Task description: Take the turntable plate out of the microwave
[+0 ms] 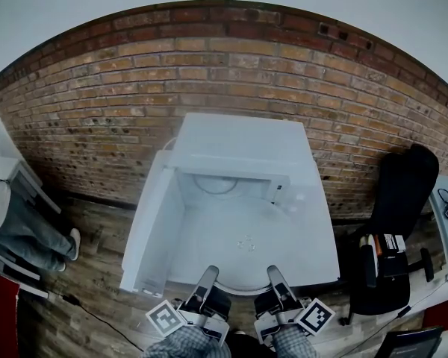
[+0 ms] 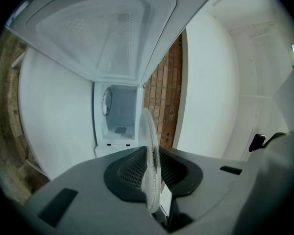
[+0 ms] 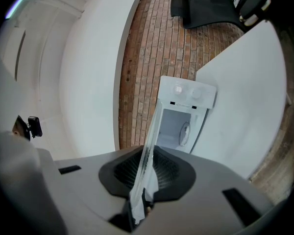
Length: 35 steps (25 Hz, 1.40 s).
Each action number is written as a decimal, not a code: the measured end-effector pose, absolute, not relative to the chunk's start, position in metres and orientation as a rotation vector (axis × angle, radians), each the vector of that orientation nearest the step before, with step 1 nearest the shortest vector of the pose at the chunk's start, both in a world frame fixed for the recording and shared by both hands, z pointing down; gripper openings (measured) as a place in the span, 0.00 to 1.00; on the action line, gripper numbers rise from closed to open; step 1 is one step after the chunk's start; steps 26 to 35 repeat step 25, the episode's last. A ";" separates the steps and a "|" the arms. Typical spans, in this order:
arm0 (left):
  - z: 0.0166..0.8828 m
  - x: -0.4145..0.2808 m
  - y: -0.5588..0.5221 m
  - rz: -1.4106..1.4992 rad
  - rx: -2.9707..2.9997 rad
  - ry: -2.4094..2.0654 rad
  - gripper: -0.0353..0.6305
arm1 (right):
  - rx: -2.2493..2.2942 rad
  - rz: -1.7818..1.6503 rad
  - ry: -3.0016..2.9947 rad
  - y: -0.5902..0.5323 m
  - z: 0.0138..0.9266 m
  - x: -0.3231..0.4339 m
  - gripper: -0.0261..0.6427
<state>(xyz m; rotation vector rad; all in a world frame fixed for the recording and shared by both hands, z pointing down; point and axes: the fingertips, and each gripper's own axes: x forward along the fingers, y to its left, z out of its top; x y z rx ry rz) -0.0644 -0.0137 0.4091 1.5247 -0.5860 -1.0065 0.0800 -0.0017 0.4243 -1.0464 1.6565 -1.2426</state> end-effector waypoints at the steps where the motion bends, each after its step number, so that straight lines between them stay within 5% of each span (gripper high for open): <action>1: 0.410 -0.065 -0.014 -1.006 1.526 -0.587 0.13 | -1.045 -1.241 1.658 -0.002 0.424 0.080 0.12; 35: 0.409 -0.063 -0.014 -1.012 1.531 -0.590 0.13 | -1.039 -1.243 1.660 -0.003 0.425 0.081 0.12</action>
